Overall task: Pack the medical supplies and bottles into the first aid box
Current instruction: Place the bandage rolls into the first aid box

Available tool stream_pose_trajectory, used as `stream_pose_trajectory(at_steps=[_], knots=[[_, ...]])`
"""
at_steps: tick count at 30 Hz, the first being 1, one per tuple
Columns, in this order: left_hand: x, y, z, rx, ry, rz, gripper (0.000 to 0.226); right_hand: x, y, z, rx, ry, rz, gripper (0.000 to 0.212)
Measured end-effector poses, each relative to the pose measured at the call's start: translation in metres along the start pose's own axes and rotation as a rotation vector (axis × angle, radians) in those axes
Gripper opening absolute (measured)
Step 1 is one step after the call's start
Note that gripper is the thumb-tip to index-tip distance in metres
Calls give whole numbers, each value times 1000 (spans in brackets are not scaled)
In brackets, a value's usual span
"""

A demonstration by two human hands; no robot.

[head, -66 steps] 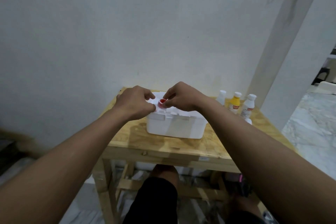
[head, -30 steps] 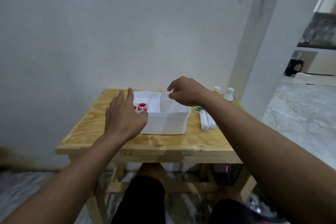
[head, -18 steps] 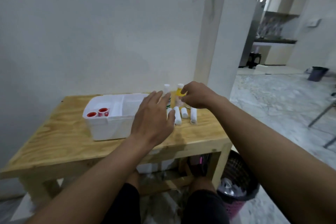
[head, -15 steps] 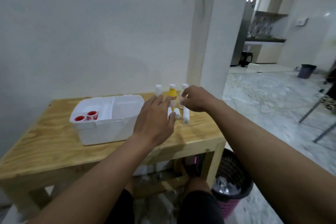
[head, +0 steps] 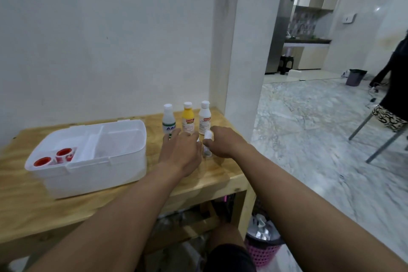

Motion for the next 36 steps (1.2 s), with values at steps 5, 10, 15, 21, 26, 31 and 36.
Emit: stream_pose_trajectory(at_steps=[5, 10, 15, 21, 26, 31, 36], knots=[[-15, 1, -7, -90, 33, -27, 29, -12, 0, -10, 17, -40, -18, 52], [-28, -3, -8, -144, 102, -32, 27, -16, 4, -23, -55, -100, 0, 44], [-36, -3, -12, -127, 178, -27, 18, -16, 6, -32, -103, -138, 1, 38], [-41, -2, -16, -72, 227, -66, 15, -12, 9, -42, -164, -199, -7, 28], [-41, 9, -13, 58, 258, -136, 22, -3, 23, -42, -176, -204, -30, 28], [-30, 37, -5, 179, 296, -155, 23, 6, 45, -22, -242, -179, -77, 27], [-13, 76, 18, 306, 353, -201, 17, 18, 66, 13, -300, -133, -115, 27]])
Point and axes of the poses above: each hand's wrist, its own x-axis away from the middle knuckle, its own y-axis out of the back of the hand, z = x × y, the point moved 7 cm from there along -x, towards the middle knuckle, and after that the axes turned 3 degrees about -x, right-handed, at the moved point
